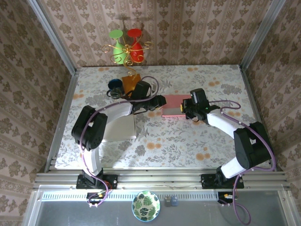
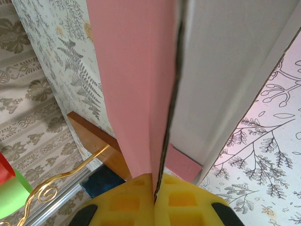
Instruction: Fold the paper box
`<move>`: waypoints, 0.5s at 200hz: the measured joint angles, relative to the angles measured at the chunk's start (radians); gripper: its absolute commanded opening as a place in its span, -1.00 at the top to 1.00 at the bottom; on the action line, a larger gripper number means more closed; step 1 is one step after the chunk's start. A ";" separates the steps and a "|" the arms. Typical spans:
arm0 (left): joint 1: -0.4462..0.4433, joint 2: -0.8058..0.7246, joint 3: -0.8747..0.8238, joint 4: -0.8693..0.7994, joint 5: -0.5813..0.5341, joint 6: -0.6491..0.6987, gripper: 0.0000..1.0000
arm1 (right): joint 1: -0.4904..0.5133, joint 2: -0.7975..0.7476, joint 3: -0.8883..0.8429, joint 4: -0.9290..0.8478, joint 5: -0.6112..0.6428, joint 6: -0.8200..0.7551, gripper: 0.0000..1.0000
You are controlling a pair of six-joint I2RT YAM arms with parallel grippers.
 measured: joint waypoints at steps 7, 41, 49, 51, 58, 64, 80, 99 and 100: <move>0.000 0.006 0.000 0.000 0.002 -0.001 0.19 | 0.000 0.000 0.000 0.000 -0.002 0.000 1.00; 0.001 0.043 0.000 -0.004 0.005 -0.001 0.25 | 0.000 0.000 0.000 0.000 -0.007 0.000 1.00; 0.001 0.048 0.000 -0.004 0.007 -0.002 0.28 | 0.000 0.000 0.000 0.000 -0.007 0.000 1.00; 0.001 0.049 0.000 -0.004 0.008 -0.002 0.29 | 0.000 0.000 0.000 0.001 -0.008 0.000 1.00; 0.001 0.052 0.000 -0.004 0.011 -0.002 0.32 | 0.000 0.000 0.000 0.000 -0.008 0.000 1.00; 0.001 0.053 0.000 -0.003 0.013 -0.002 0.35 | 0.000 0.000 -0.001 0.001 -0.009 0.000 1.00; 0.001 0.054 0.000 -0.002 0.016 -0.004 0.46 | 0.000 0.001 -0.003 0.001 -0.011 0.000 1.00; 0.001 0.054 -0.001 0.006 0.020 -0.010 0.52 | 0.000 0.001 -0.005 0.001 -0.014 -0.002 1.00; 0.001 0.054 -0.001 0.006 0.021 -0.010 0.52 | 0.000 0.001 -0.005 0.001 -0.014 -0.002 1.00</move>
